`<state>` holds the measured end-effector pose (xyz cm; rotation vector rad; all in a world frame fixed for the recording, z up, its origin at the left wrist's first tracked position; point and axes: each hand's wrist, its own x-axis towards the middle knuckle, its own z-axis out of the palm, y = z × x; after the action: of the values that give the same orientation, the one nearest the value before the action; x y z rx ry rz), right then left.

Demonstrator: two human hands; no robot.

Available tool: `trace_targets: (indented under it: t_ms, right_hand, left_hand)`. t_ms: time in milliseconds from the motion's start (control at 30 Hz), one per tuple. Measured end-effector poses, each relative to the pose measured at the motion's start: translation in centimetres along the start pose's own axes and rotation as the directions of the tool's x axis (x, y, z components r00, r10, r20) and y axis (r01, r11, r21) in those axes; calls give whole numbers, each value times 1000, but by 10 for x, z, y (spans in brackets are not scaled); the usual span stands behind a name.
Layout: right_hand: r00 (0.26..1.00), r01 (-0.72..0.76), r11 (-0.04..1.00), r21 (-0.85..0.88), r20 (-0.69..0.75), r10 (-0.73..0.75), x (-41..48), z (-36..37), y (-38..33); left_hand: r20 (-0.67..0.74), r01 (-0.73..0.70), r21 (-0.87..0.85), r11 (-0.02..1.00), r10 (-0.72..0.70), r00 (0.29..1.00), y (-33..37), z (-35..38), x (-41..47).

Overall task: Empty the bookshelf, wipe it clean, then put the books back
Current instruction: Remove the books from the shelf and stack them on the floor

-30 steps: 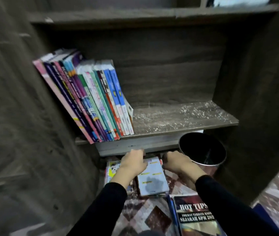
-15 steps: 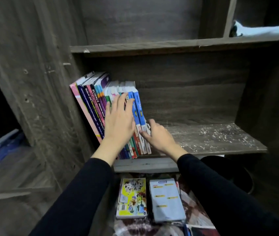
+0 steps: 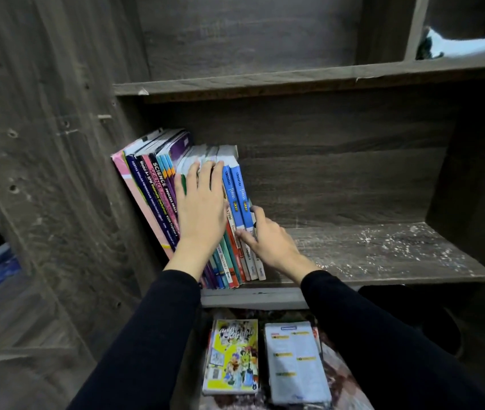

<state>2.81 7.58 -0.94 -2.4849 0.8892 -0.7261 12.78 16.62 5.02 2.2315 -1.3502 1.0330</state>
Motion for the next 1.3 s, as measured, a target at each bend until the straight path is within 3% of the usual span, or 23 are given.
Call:
trace_targets:
  t_ms: [367,633,933,1300]
  right_hand:
    - [999,1,998,64,-42,2,4,3,0]
    - [998,-29,994,103,-48,34,3,9,0]
    - [996,35,995,90,-88,-27,2,14,1]
    - [962,-50,993,109,-262,77,3,24,-4]
  left_hand:
    - [-107,-33,-21,999,31,994,-5,10,1]
    - [-50,-46,9,999,47,998,-8,4,2]
    - [-40,-36,10,999,36,999,-7,4,2]
    - [-88,-76,-11,997,75,993,-12,7,2]
